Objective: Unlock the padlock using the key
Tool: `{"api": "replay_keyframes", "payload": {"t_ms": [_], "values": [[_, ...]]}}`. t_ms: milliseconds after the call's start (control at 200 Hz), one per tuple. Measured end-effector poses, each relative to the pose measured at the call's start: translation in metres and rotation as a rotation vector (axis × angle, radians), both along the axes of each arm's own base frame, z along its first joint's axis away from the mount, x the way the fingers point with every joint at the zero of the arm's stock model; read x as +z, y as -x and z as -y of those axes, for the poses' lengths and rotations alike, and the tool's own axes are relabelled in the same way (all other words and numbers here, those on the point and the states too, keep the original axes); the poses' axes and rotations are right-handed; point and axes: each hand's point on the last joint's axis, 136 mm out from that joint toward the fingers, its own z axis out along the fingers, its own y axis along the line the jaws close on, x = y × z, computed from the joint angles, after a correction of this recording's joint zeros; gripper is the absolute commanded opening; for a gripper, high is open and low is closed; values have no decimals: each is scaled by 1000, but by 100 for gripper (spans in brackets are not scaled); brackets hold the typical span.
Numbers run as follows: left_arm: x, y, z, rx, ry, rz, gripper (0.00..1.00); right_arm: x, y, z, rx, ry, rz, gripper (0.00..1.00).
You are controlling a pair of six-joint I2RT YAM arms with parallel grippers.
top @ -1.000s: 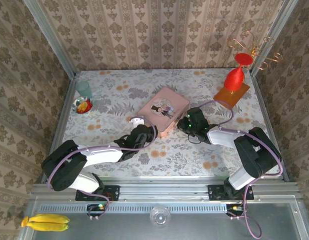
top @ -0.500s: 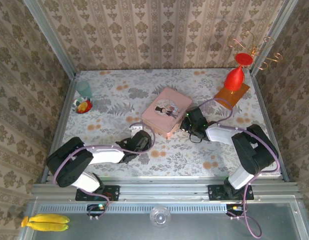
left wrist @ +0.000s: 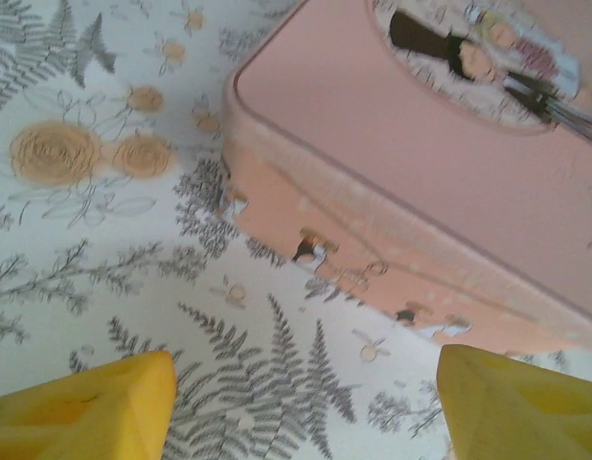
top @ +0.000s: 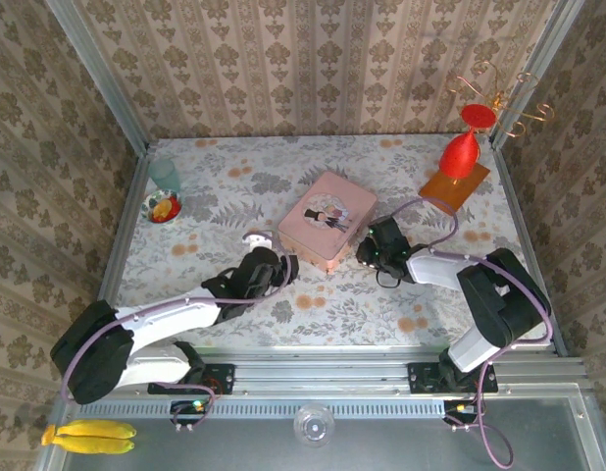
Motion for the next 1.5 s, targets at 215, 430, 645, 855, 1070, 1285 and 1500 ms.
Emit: {"api": "replay_keyframes", "payload": {"t_ms": [215,430,645,855,1070,1285,1500], "values": [[3,-18,11,-13,-2,-18,74,1,1,0,11,-1,23,16],[-5,-26,15,-18,-14,-51,74,12,2,3,12,0,56,3],[0,-22,13,-53,-15,-33,74,41,13,13,15,12,116,1],[0,-2,-13,-114,-26,16,74,55,32,19,62,24,136,1],[22,13,-50,-121,-3,122,75,58,60,24,121,22,117,0],[32,33,-76,-111,19,203,75,52,90,26,158,-28,92,0],[38,45,-91,-94,46,252,76,38,113,25,171,-75,50,0]]}}
